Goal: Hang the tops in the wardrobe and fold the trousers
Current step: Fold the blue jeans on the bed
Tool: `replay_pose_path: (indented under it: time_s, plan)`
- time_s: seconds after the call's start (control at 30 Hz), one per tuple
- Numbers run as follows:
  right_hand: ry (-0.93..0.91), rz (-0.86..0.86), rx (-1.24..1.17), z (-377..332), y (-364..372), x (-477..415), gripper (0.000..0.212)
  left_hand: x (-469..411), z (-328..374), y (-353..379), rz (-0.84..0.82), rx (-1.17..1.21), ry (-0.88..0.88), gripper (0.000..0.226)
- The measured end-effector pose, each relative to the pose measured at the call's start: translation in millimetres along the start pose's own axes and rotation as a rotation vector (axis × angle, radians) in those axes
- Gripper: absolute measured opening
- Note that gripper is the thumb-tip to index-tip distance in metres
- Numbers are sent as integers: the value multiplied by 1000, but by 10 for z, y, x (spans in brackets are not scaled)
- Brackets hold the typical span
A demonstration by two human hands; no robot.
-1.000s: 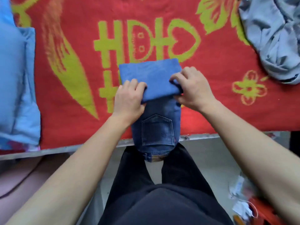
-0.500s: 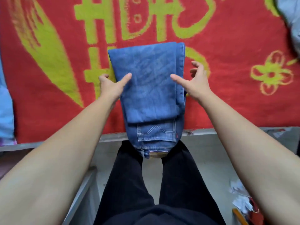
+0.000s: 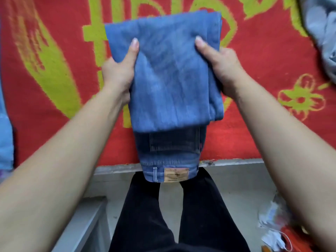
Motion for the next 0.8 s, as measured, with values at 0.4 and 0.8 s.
replay_pose_path:
  time_s: [0.4,0.8]
  plan:
    - [105,116,446,-205,-227,-1129,88,-1149,432,451,-131,-329,-75,26]
    - [187,90,77,-87,-166,-1455,39,-1613,446,494,-136,-139,-21,18]
Point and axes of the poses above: each hand's wrist, its own x-axis away from the middle knuckle, its own y-axis out of the palm, z = x × y, the point moved 10 cm from there along -x, towards the middle knuckle, and after that the axes turned 3 degrees about -z, right-handed, at the moved point
